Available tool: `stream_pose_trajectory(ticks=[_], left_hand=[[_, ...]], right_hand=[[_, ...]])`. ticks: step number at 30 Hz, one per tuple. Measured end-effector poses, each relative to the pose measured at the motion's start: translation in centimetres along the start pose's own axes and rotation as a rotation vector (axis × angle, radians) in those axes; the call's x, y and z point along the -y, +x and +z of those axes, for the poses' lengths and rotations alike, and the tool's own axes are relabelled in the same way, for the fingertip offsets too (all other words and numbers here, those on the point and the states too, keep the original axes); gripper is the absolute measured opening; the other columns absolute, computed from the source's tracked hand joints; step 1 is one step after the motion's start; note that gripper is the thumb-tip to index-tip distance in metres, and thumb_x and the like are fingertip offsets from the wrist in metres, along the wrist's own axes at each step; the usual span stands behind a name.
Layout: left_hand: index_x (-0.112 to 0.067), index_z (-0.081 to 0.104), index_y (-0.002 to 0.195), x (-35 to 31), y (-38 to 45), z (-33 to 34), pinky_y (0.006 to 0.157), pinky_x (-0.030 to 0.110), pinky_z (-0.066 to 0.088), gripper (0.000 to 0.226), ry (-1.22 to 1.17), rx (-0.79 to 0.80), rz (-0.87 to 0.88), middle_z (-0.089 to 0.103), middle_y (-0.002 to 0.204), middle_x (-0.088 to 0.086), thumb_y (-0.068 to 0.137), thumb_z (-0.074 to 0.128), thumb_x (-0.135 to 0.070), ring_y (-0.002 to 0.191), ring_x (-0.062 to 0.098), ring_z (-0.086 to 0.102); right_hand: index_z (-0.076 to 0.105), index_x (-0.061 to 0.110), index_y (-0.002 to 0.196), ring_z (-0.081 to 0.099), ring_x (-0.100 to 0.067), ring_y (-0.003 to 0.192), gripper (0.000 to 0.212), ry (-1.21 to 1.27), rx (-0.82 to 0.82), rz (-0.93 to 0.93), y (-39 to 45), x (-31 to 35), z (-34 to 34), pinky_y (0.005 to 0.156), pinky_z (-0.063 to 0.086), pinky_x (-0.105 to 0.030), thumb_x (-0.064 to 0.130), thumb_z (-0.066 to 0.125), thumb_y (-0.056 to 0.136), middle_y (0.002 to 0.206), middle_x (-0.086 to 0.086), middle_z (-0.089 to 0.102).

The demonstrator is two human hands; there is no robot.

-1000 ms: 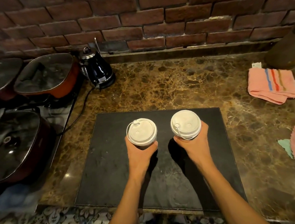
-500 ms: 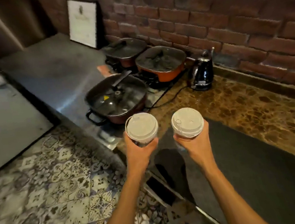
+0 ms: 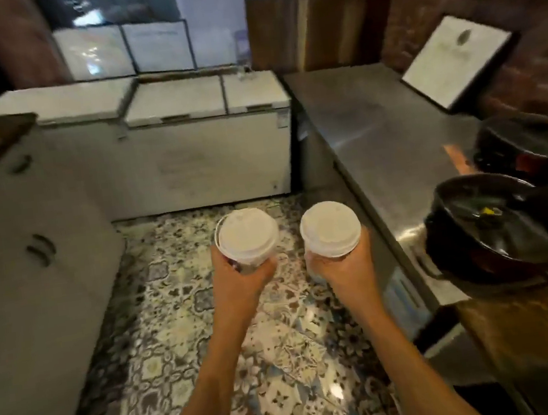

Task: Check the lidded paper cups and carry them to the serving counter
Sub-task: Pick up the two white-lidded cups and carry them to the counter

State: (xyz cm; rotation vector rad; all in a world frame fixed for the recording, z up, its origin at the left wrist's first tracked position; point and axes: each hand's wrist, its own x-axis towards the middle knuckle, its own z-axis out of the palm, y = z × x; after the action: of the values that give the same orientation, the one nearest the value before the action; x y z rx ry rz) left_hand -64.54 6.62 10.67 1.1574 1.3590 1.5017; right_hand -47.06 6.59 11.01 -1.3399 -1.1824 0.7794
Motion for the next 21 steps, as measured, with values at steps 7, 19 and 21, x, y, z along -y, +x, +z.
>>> stream_pose_trajectory(ticks=[7, 19, 21], left_hand=[[-0.03, 0.039, 0.142, 0.2, 3.3, -19.1, 0.092, 0.011, 0.05, 0.089, 0.032, -0.428, 0.01, 0.055, 0.132, -0.017, 0.072, 0.088, -0.004, 0.119, -0.01, 0.054], [-0.029, 0.036, 0.141, -1.0, 5.1, -43.7, 0.103, 0.028, 0.046, 0.093, 0.21, -1.116, 0.019, 0.053, 0.135, -0.007, 0.066, 0.091, -0.016, 0.125, 0.01, 0.053], [-0.031, 0.036, 0.137, -1.4, 4.9, -46.8, 0.106, 0.032, 0.046, 0.092, 0.224, -1.204, 0.008, 0.053, 0.13, -0.012, 0.065, 0.091, -0.015, 0.123, 0.008, 0.053]], right_hand=[[0.036, 0.026, 0.136, 0.057, 0.004, 0.105, 0.086, 0.146, 0.475, -0.009, -0.2, 4.0, 21.9, 0.083, 0.044, -0.006, 0.004, 0.089, 0.072, 0.119, 0.024, 0.053], [0.037, 0.024, 0.132, 0.056, -0.023, 0.126, 0.084, 0.272, 1.142, -0.161, -6.1, 10.6, 52.8, 0.098, 0.047, -0.017, 0.004, 0.09, 0.069, 0.134, -0.005, 0.057], [0.039, 0.023, 0.13, 0.056, -0.02, 0.125, 0.082, 0.295, 1.227, -0.174, -7.8, 11.9, 56.9, 0.092, 0.045, -0.005, 0.004, 0.091, 0.069, 0.131, -0.003, 0.057]])
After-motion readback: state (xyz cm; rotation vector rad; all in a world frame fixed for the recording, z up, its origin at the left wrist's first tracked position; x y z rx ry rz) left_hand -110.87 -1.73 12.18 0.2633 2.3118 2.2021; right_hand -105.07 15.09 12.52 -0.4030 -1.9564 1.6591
